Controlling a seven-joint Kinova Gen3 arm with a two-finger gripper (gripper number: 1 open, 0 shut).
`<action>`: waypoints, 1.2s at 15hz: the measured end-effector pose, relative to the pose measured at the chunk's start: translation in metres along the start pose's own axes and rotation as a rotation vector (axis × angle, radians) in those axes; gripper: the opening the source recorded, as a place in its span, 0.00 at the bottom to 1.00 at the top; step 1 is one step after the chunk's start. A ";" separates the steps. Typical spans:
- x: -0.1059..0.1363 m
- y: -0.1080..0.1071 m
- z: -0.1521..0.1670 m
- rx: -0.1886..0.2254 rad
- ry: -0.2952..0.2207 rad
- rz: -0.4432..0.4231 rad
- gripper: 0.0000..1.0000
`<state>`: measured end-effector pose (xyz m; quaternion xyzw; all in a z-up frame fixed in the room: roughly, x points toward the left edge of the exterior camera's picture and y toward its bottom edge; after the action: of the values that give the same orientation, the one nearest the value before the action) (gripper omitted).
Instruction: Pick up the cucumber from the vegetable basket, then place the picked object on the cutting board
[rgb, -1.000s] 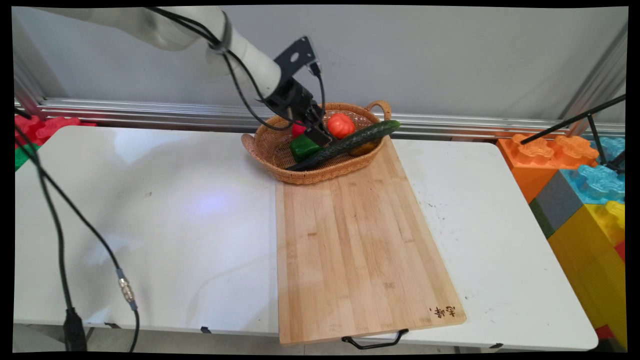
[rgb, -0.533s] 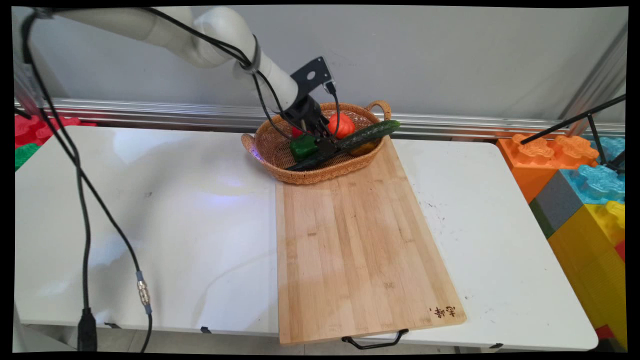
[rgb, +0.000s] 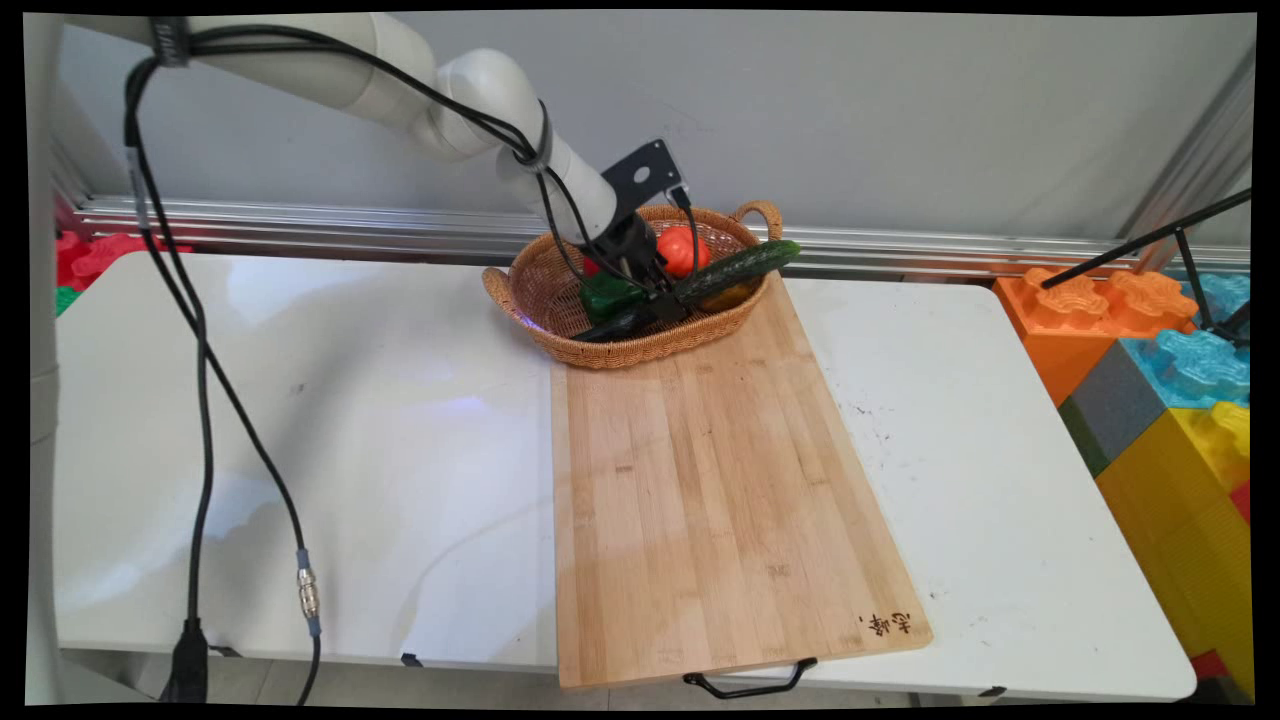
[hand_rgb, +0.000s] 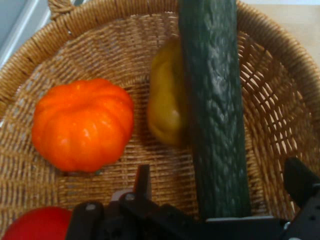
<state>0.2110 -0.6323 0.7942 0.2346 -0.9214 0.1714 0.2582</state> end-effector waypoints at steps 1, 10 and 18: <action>0.000 0.000 0.003 -0.001 -0.002 -0.002 1.00; 0.002 0.005 0.013 -0.012 0.008 -0.022 0.00; 0.030 0.021 -0.058 0.027 0.078 0.004 0.00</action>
<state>0.2005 -0.5996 0.8536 0.2291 -0.9087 0.1935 0.2905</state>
